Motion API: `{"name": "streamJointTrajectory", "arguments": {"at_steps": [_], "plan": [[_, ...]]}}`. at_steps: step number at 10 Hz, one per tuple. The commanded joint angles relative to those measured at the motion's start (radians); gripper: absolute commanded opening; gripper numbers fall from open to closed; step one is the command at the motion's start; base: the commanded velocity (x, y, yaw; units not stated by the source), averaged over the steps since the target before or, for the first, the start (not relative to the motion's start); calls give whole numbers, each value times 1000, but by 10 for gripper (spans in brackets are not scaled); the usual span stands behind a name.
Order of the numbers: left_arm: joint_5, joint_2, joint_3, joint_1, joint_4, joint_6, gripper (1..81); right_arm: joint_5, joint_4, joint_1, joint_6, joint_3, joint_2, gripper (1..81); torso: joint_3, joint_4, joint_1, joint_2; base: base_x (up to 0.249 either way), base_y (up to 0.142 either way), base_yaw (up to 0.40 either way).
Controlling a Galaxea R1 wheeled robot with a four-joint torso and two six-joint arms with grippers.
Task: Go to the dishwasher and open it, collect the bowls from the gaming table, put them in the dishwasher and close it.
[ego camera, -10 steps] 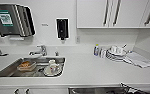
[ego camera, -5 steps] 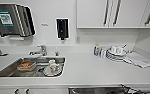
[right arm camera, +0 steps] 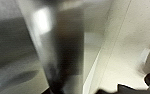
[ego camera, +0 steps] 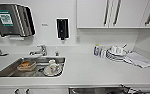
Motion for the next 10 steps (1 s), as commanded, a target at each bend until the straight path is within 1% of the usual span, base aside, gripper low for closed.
{"name": "streamJointTrajectory", "arguments": {"at_steps": [1,2,3,4,6,8,9,10], "plan": [[-6,-40,13,-81,8,-1,811,-101,8,93,11,52,-88,811,0,0,0,0,0,0,0],[-7,-38,13,-81,5,-1,811,-126,-7,90,11,62,-111,811,0,0,0,0,0,0,0],[-7,-38,14,-83,3,-1,811,-127,-15,81,11,72,-128,811,0,0,0,0,0,0,0],[-6,-39,13,-83,3,-1,811,-153,-30,78,11,78,-137,811,0,0,0,0,0,0,0],[-7,-44,16,-83,3,-1,811,-190,-58,70,16,72,-130,811,0,0,0,0,0,0,0],[-7,-44,13,-83,3,-1,811,-204,-84,55,28,53,-108,811,0,0,0,0,0,0,0],[-7,-43,13,-83,5,-1,811,-224,-104,52,40,44,-95,811,0,0,0,0,0,0,0],[-6,-43,13,-83,2,-1,811,-241,-137,47,67,47,-87,811,0,0,0,0,0,0,0]]}}
